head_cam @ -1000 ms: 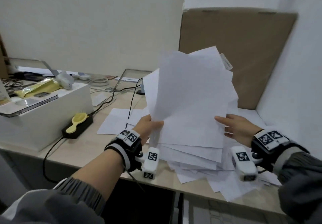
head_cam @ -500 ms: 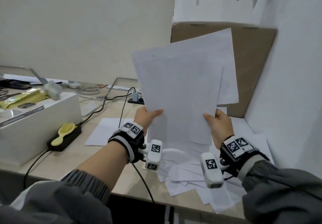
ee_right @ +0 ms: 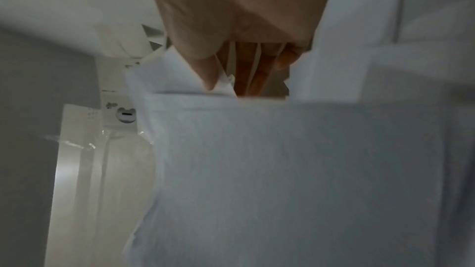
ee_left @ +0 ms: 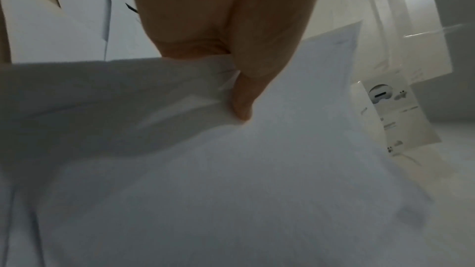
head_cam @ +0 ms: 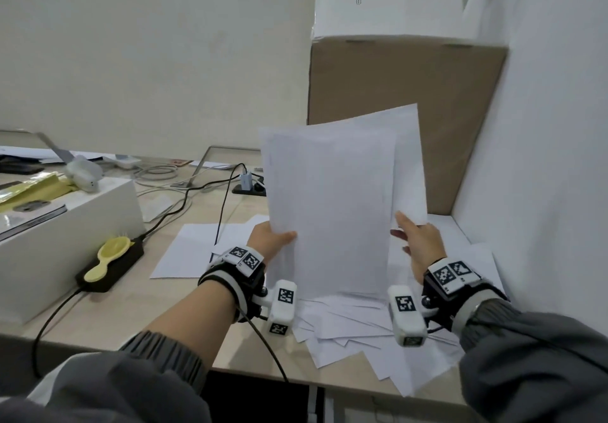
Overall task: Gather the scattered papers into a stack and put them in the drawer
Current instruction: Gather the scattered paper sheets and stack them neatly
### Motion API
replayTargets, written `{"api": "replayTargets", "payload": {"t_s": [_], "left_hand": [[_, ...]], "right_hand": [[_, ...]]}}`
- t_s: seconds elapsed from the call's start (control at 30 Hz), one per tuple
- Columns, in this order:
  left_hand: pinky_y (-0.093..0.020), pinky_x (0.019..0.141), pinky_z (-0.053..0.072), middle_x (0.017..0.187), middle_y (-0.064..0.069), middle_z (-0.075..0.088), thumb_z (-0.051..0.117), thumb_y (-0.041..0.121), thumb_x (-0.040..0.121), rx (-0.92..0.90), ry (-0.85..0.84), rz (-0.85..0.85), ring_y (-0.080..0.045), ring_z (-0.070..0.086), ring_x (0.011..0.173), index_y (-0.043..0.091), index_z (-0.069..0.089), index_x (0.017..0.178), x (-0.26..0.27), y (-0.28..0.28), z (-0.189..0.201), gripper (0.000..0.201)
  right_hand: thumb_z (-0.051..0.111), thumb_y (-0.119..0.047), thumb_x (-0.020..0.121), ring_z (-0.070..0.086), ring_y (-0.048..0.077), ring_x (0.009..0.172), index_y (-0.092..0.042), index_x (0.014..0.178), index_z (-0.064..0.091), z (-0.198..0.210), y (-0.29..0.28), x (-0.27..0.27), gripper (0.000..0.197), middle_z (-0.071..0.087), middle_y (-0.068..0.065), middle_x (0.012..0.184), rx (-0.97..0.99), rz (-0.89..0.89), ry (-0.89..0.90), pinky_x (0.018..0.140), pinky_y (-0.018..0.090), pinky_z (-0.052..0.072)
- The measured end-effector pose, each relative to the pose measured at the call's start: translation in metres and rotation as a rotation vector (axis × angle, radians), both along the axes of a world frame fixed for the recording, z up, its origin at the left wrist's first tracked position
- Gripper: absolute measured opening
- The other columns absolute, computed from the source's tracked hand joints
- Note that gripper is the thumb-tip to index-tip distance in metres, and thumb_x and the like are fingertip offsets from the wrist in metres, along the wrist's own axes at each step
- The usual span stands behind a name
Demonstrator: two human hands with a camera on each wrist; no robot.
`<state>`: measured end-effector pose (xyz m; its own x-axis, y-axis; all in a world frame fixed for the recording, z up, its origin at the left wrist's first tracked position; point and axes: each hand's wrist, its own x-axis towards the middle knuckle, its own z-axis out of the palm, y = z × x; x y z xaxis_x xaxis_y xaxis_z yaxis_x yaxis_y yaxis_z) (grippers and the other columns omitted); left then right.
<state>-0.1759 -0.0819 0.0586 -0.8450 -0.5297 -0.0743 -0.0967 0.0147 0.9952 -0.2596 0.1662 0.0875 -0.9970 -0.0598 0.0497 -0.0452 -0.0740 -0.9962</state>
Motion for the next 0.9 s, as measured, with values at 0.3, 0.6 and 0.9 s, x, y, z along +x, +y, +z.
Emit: {"api": "replayTargets", "payload": {"t_s": [0.3,0.6,0.9], "left_hand": [[-0.051,0.098,0.05,0.122,-0.022,0.063,0.074,0.012,0.076,-0.093,-0.313,-0.058,-0.038,0.061,0.113,0.001,0.057,0.123,-0.015,-0.033,-0.049,0.052],[-0.042,0.081,0.053,0.096,-0.019,0.069,0.044,0.013,0.101,0.183,-0.314,-0.108,-0.03,0.066,0.083,-0.006,0.052,0.118,0.018,0.0,-0.042,0.027],[-0.039,0.084,0.05,0.103,-0.016,0.068,0.056,0.05,0.09,0.212,-0.454,-0.286,-0.03,0.064,0.09,0.001,0.062,0.109,0.028,0.008,-0.056,0.052]], "right_hand": [[0.048,-0.013,0.095,0.069,0.009,0.052,-0.008,0.094,0.059,0.053,0.048,-0.021,0.012,0.069,0.008,0.065,0.059,-0.15,0.297,0.048,0.019,0.055],[0.049,0.014,0.086,0.055,0.005,0.114,-0.01,0.115,0.068,0.001,0.054,0.005,0.042,0.063,-0.003,0.119,0.598,0.294,0.446,0.101,0.006,0.036],[0.038,0.016,0.084,0.046,0.016,0.131,-0.012,0.115,0.068,-0.064,0.049,0.023,0.052,0.056,0.003,0.135,0.886,0.522,0.225,0.111,0.019,0.026]]}}
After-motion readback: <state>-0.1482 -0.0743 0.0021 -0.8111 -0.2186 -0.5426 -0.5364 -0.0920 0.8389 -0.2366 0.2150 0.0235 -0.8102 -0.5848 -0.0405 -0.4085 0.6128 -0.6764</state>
